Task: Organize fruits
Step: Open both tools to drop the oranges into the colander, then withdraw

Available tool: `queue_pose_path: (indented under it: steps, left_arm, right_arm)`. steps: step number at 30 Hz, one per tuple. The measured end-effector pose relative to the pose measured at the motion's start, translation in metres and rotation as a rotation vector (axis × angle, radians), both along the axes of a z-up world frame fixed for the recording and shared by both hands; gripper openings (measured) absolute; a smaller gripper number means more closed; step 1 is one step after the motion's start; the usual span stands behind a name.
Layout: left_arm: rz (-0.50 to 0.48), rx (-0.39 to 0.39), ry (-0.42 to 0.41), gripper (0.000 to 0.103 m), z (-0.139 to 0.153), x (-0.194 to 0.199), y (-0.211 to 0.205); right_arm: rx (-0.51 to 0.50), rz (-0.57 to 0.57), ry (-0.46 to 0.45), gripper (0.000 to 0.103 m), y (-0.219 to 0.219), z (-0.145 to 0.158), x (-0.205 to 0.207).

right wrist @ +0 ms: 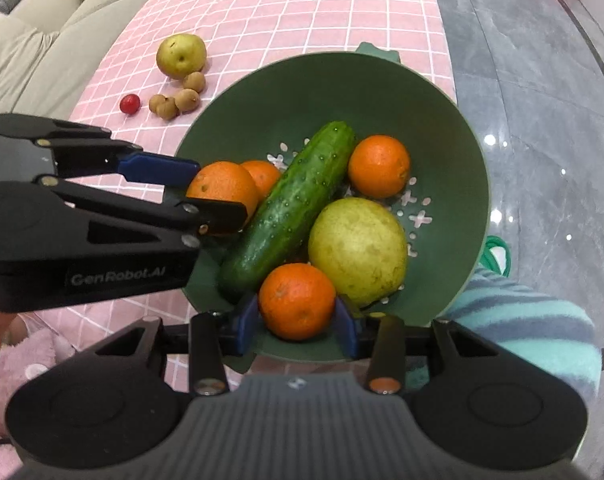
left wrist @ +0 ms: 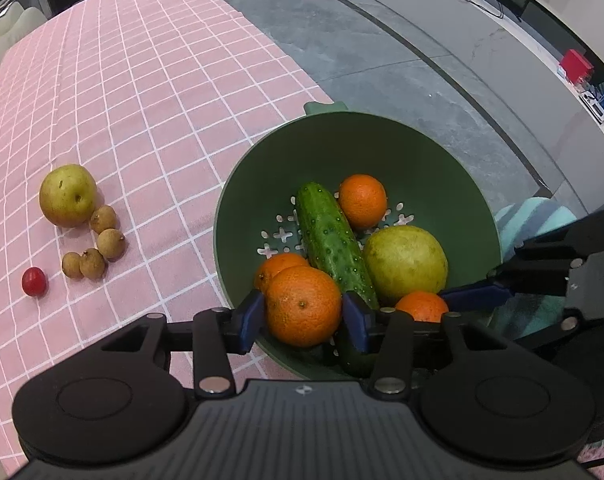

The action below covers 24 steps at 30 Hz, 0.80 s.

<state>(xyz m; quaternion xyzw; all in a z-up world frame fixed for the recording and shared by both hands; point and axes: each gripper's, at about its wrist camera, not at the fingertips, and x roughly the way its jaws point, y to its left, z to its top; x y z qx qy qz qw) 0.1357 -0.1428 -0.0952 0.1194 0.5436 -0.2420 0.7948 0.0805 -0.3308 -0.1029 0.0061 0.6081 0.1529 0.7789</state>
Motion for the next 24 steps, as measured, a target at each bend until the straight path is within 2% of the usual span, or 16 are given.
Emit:
queue_pose_path:
  steps: [5, 14, 16, 18, 24]
  left_arm:
    - [0.013, -0.051, 0.006, 0.069, 0.005, -0.002, 0.004]
    - [0.001, -0.056, -0.027, 0.072, 0.015, -0.008, 0.008]
    - [0.008, -0.063, -0.035, 0.072, 0.018, -0.008, 0.011]
    - [0.019, -0.074, -0.044, 0.072, 0.022, -0.008, 0.016]
    - [0.058, -0.107, -0.085, 0.072, 0.038, -0.010, 0.029]
  right_arm:
    - [-0.132, 0.084, -0.031, 0.041, 0.018, -0.004, -0.002]
    - [-0.109, 0.053, -0.018, 0.043, 0.011, -0.006, 0.001]
    - [-0.109, 0.047, -0.038, 0.055, 0.011, -0.001, 0.001]
    - [-0.117, 0.043, -0.070, 0.063, 0.011, 0.006, 0.000]
    - [-0.130, 0.010, -0.162, 0.063, 0.012, 0.027, 0.005]
